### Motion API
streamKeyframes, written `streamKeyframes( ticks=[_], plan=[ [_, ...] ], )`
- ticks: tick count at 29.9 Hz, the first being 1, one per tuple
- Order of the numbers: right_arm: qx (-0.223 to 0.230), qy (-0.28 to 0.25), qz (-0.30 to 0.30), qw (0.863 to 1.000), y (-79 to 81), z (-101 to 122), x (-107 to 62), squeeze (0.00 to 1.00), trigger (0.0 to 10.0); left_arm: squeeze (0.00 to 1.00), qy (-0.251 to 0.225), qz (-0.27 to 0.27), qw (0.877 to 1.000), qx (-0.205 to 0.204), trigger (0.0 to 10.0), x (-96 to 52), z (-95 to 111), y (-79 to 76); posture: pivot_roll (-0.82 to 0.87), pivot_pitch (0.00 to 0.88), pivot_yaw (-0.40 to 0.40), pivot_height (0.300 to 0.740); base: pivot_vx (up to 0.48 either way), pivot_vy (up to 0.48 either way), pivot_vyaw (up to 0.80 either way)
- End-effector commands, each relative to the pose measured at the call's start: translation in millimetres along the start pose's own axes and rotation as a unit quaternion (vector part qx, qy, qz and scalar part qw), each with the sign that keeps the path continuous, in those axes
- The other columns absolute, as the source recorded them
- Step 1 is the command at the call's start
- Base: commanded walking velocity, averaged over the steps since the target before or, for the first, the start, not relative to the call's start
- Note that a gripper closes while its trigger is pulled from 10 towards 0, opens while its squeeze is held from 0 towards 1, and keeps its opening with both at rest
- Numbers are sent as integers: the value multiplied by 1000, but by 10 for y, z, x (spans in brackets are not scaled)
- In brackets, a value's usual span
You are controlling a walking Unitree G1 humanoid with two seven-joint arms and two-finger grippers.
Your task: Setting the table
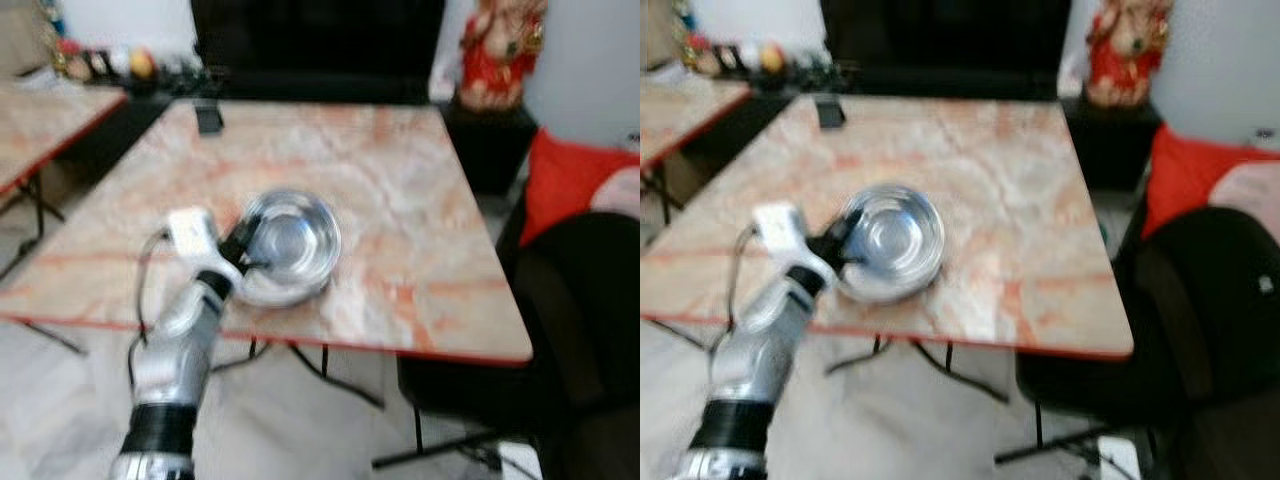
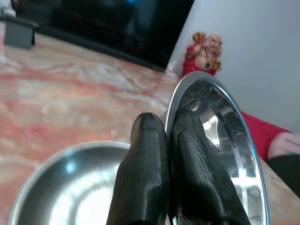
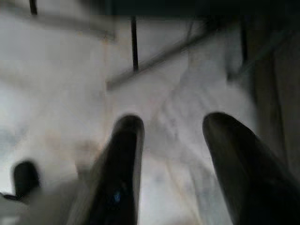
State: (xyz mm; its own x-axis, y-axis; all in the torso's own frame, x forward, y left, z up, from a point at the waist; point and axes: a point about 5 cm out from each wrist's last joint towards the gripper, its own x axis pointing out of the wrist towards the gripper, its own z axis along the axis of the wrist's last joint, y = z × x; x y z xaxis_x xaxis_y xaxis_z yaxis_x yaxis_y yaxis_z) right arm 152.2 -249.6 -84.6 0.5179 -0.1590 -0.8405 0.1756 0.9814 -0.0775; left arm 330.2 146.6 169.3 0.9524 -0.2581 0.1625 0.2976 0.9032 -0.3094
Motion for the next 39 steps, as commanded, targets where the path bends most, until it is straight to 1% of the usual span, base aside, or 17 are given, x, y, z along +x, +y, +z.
streamKeyframes(
  ticks=[1,8,14,18,20,22,25,26,27,28,30,33,37,39],
  plan=[
    [4,-4,11,1000,93,20,13,0,10000,0,-7,19,1000,5,10000,-47,52,114,78,0,-30,727,315,0,0],
    [2,-5,12,1000,93,26,14,0,10000,0,-8,22,1000,5,10000,-38,56,116,82,0,-32,727,296,0,0],
    [3,-5,12,1000,96,25,14,0,10000,0,-5,28,1000,9,10000,-44,56,137,82,0,-31,727,0,0,0],
    [1,-3,13,1000,98,23,14,0,10000,0,-8,47,999,-11,10000,-69,79,212,81,0,-31,727,0,0,0],
    [1,-3,14,1000,98,20,14,0,10000,0,-7,50,999,-18,10000,-77,77,218,84,0,-31,727,0,0,0],
    [1,-2,15,1000,98,15,13,0,10000,0,0,64,997,-40,10000,-99,56,254,85,0,-31,727,0,0,0],
    [0,-1,15,1000,100,11,13,0,10000,0,8,74,996,-54,10000,-112,35,283,86,0,-32,727,0,0,0],
    [0,-1,16,1000,100,10,13,0,10000,0,15,75,996,-52,10000,-119,19,292,86,0,-32,727,0,0,0],
    [-1,-1,17,1000,103,5,12,0,10000,0,25,82,994,-61,10000,-149,-14,314,85,0,-30,727,0,0,0],
    [-1,-1,17,1000,103,5,12,0,10000,0,25,82,994,-61,10000,-149,-14,314,85,0,-30,727,0,0,0],
    [-1,0,18,1000,105,-1,11,0,10000,0,36,90,993,-73,10000,-203,-37,346,84,0,-28,727,0,0,0],
    [-4,2,19,1000,105,-5,11,0,10000,0,42,97,991,-88,10000,-244,-47,369,89,0,-29,727,0,0,0],
    [-5,2,21,1000,107,-5,11,0,10000,0,49,93,991,-89,10000,-251,-54,369,89,0,-29,727,0,0,0],
    [-6,2,21,1000,108,-5,11,0,10000,0,54,87,991,-80,10000,-237,-69,344,89,0,-29,727,0,0,0]
  ],
)
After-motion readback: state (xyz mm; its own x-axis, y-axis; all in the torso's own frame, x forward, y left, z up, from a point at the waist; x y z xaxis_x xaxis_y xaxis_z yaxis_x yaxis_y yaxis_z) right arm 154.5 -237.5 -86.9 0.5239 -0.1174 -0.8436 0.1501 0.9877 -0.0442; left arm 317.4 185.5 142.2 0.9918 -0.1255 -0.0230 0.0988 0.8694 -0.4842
